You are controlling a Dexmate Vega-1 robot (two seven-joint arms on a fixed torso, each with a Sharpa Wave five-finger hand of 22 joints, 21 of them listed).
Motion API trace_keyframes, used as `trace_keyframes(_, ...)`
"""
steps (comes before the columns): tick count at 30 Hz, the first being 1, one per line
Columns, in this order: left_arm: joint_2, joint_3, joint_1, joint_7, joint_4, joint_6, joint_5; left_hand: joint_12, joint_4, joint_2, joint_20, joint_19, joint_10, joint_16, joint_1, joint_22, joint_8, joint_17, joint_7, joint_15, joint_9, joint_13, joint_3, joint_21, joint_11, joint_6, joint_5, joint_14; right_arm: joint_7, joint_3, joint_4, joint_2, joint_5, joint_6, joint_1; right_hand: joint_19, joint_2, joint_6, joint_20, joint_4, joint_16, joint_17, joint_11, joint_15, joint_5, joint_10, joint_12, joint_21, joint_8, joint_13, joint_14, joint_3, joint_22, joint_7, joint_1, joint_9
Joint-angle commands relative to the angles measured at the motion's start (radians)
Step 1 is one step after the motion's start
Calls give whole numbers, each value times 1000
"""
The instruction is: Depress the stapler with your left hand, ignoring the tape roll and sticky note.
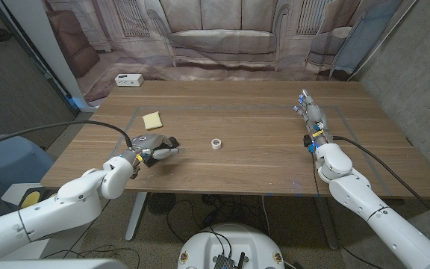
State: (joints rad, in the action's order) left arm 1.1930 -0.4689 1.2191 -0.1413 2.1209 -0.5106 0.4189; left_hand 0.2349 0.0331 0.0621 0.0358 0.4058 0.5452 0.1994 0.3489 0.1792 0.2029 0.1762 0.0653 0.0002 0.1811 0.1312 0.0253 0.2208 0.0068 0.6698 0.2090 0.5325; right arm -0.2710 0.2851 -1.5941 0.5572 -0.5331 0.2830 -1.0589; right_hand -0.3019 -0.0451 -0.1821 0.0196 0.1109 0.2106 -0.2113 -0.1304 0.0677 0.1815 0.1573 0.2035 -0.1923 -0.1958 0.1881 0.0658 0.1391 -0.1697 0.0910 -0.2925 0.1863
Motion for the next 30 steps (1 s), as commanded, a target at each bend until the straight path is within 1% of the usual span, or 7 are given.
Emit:
trace_keyframes(1, -5, 30, 36, -80, 0, 26, -7, -1, -4, 7, 1, 6, 46, -2, 6, 2, -4, 4, 0, 1, 2, 70, 2, -5, 12, -5, -5, 0, 1, -4, -7, 3, 1, 5, -6, -1, -9, -7, -2, 8, 0, -3, -1, 7, 3, 4, -3, -1, 0, 6, 2, 0, -2, 1, 2, 2)
trace_keyframes(11, -15, 62, 78, -165, -12, 56, -14, -3, -6, 8, 0, 4, 47, -5, 9, 2, -7, 4, -3, 0, 2, 70, 3, -7, 12, -11, -5, -3, -6, -8, -20, 5, 5, 4, -14, -1, -10, -7, -2, 9, 0, -3, 0, 8, 3, 6, -3, -1, 0, 6, 1, 0, -2, 1, 2, 2)
trace_keyframes(15, -25, 75, 92, -201, -28, 80, -22, -4, -7, 9, -1, 4, 47, -5, 10, 2, -6, 4, -3, 0, 2, 70, 3, -8, 11, -9, -5, -3, -6, -6, -26, 7, 6, -2, -13, -1, -10, -7, -2, 9, 0, -3, 1, 8, 3, 5, -3, -1, 0, 6, 2, -1, -2, 0, 2, 2)
trace_keyframes(24, -41, 89, 104, -238, -47, 108, -21, -5, -9, 10, 0, 4, 48, -5, 13, 2, -7, 4, -4, 0, 2, 70, 4, -9, 13, -8, -5, -1, -16, -5, -32, 6, 14, -9, -12, -1, -10, -6, -2, 9, 0, -3, 1, 7, 2, 6, -3, -1, 1, 6, 2, -1, -2, 1, 2, 2)
trace_keyframes(30, -42, 108, 123, -262, -48, 116, -20, -5, -10, 10, 1, 5, 51, -5, 15, 2, -7, 4, -4, 0, 2, 71, 5, -9, 12, -9, -5, 0, -19, -4, -33, 4, 16, -8, -15, -1, -10, -7, -2, 9, 0, -3, 0, 7, 2, 7, -2, -1, 0, 6, 2, -1, -2, 2, 2, 2)
